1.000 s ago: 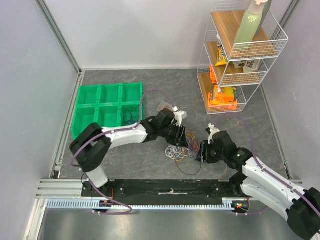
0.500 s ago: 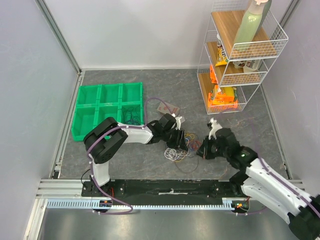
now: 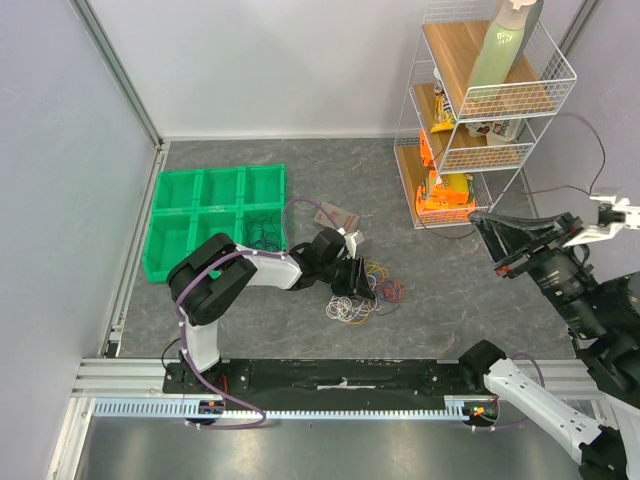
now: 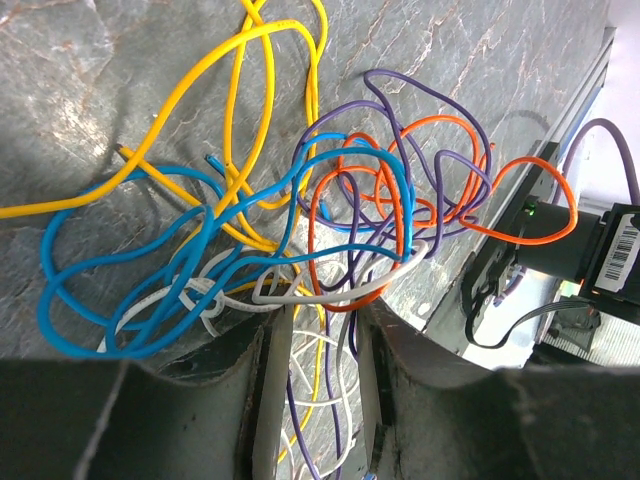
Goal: Untangle the cables
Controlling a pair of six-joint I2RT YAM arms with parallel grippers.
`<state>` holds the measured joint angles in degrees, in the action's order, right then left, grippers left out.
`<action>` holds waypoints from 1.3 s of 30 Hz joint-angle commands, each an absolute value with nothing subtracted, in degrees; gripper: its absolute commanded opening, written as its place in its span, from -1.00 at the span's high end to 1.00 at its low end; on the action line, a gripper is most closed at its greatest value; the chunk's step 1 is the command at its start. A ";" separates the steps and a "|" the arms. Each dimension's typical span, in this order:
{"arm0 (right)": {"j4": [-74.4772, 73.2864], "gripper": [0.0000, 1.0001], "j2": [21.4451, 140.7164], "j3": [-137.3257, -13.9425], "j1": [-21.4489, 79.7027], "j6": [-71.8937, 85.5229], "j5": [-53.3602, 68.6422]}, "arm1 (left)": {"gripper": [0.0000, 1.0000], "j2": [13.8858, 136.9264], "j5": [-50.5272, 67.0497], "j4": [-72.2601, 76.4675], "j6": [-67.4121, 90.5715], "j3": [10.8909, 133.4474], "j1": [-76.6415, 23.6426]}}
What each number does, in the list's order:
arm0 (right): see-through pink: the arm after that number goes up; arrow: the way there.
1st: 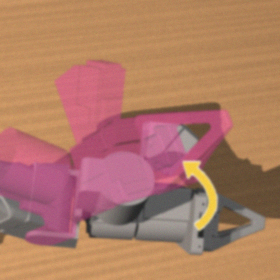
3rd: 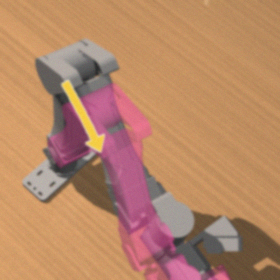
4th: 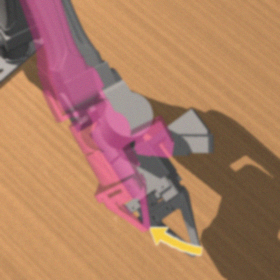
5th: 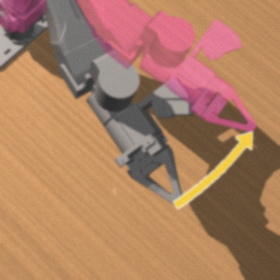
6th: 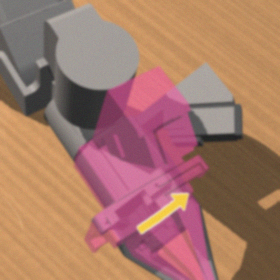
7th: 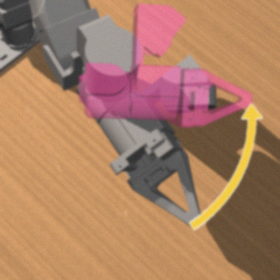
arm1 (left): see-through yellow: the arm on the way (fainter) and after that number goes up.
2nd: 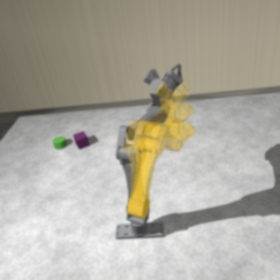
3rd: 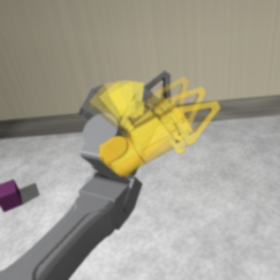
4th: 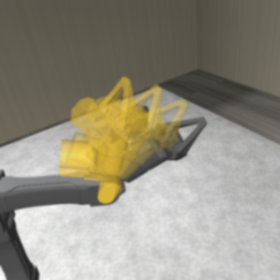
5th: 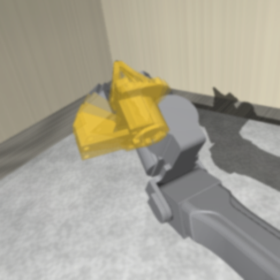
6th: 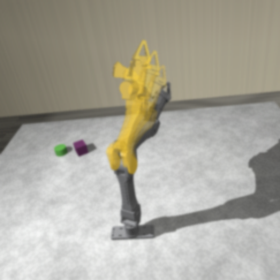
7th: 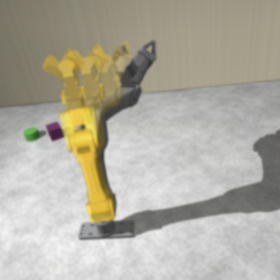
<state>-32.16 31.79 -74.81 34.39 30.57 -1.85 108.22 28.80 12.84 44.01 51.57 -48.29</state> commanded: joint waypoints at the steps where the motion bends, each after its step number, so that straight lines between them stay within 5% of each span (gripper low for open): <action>1: -32.43 1.00 33.40 -78.13 34.54 27.16 -4.66 | 0.21 110.22 25.58 10.90 43.42 49.75 -47.90; 10: -37.00 1.00 32.17 -67.87 34.54 24.70 -7.04 | -0.34 94.68 27.60 13.10 36.31 47.46 -47.99; 22: -41.49 1.00 30.76 -57.22 34.54 19.78 6.93 | -0.52 71.64 29.52 8.00 23.39 52.64 -47.99; 28: -38.68 1.00 32.34 -54.94 34.54 18.98 19.13 | -0.72 71.27 30.42 9.40 18.29 60.02 -51.14; 39: -34.54 1.00 30.32 -54.40 34.54 20.83 35.42 | -0.73 74.62 39.62 18.79 8.61 61.89 -55.72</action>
